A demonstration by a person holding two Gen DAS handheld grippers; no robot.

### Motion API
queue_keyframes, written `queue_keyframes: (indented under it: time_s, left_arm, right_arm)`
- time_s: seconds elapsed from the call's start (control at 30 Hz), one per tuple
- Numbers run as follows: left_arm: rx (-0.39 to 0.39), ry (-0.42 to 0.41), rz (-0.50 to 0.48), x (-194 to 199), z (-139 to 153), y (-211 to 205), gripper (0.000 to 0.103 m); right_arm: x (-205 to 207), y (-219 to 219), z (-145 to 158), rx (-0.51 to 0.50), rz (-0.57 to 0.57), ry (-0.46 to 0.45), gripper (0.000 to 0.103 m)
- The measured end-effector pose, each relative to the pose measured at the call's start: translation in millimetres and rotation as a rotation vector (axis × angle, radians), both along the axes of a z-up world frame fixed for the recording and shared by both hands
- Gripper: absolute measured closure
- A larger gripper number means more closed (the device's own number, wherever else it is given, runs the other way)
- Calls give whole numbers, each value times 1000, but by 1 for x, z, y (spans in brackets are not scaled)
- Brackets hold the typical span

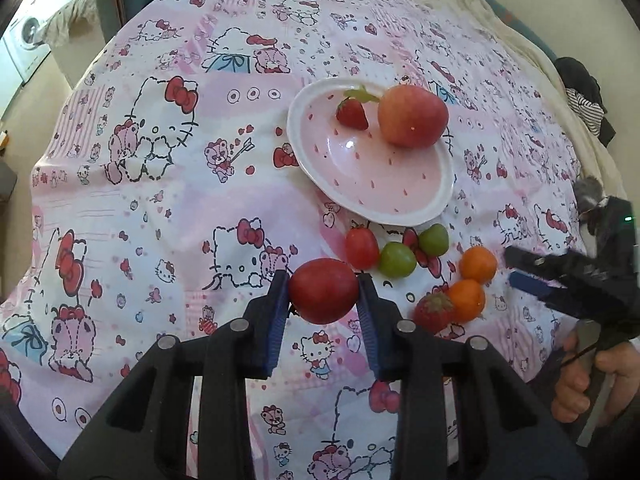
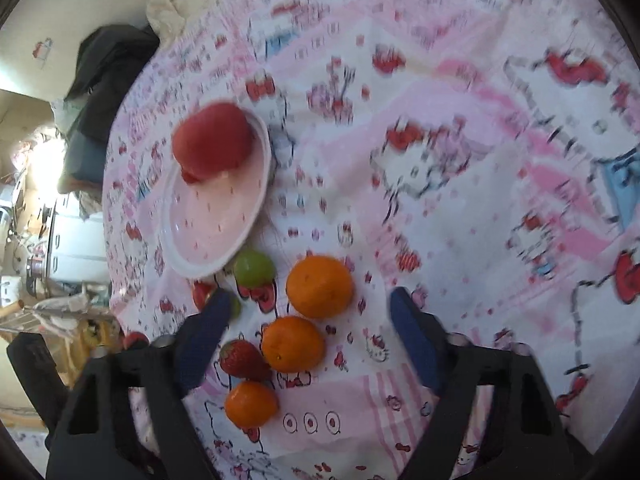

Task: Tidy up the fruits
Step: 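Grasp a red tomato with the left gripper while the right gripper grasps a tangerine, then release the tomato onto the plate with the left gripper while the right gripper drops the tangerine there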

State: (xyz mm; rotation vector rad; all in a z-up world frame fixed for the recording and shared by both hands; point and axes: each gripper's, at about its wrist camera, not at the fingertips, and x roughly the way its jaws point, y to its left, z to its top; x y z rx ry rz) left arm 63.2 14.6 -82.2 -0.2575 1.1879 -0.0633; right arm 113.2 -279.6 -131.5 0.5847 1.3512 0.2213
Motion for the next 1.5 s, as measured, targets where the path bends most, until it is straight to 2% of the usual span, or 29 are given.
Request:
queue_keyframes:
  time_s: [0.17,0.33,0.4,0.47,0.6,0.83,1.07,1.17,1.33,1.5]
  left_arm:
    - [-14,-4,-4,3,2,-4,73]
    - [-31,4,-16,5,1,-7,73]
    - [-38,4,-15,6,1,-7,73]
    - [-35,1,-14,6,2,-7,73]
    - [-26,-5,-5,8,1,-7,73]
    - [33,-37,-3,10,-4,-7,73]
    - [22,10,65,12,-20,12,73]
    - [-5,-4,94,14,-10,21,73]
    - [31,-119,96,28,23,26,73]
    - [49,-167,47,58,38,22,73]
  right_arm:
    - [8,12,-12,-38,32,29,39]
    - [15,23,-23,-80,52,42,40]
    - [17,24,-26,-83,62,50,46]
    - [16,22,-25,-95,58,48,56]
    - [12,16,-14,-108,30,-1,57]
    - [10,9,7,-11,-7,-76,57]
    - [3,7,31,63,-12,-157,57]
    - [4,5,45,99,-10,-200,57]
    - [22,12,72,126,47,-301,57]
    - [52,33,86,109,142,-339,57]
